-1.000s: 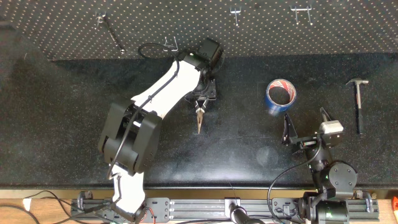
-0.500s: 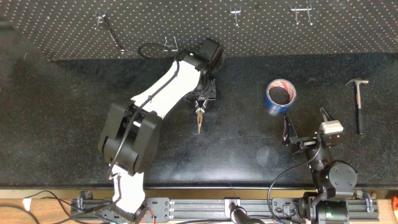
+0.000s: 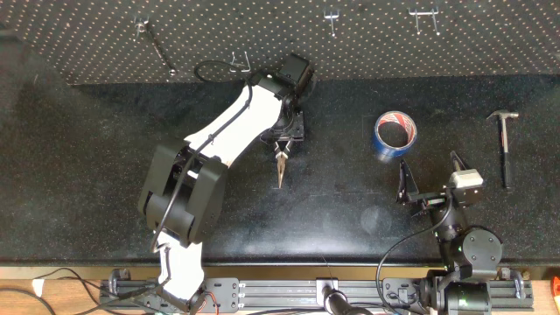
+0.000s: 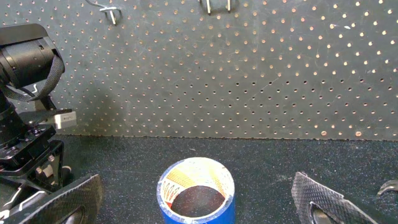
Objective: Place Tools Onto Pegboard
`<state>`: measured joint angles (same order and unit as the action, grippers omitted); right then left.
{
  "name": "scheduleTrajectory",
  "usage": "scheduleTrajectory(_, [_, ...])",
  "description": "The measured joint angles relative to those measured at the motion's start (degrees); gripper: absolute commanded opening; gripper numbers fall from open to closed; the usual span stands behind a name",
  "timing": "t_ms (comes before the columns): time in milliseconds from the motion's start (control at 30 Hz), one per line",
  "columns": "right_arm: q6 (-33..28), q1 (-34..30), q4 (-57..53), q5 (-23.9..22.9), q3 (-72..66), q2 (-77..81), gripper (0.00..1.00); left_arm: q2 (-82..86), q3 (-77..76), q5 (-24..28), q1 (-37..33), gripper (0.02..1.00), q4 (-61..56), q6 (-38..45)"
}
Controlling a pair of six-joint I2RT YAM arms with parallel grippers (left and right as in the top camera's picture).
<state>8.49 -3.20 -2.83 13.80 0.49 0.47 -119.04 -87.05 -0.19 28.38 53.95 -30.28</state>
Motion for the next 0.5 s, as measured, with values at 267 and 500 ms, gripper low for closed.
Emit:
scheduleTrajectory(267, [0.0,0.0,0.0,0.0,0.0,0.0,1.0,0.0,0.0,0.0,0.0,0.062,0.0,0.0])
scheduleTrajectory(500, [0.0,0.0,0.0,0.0,0.0,0.0,1.0,0.1,-0.1,-0.7,0.0,0.029,1.4,0.0])
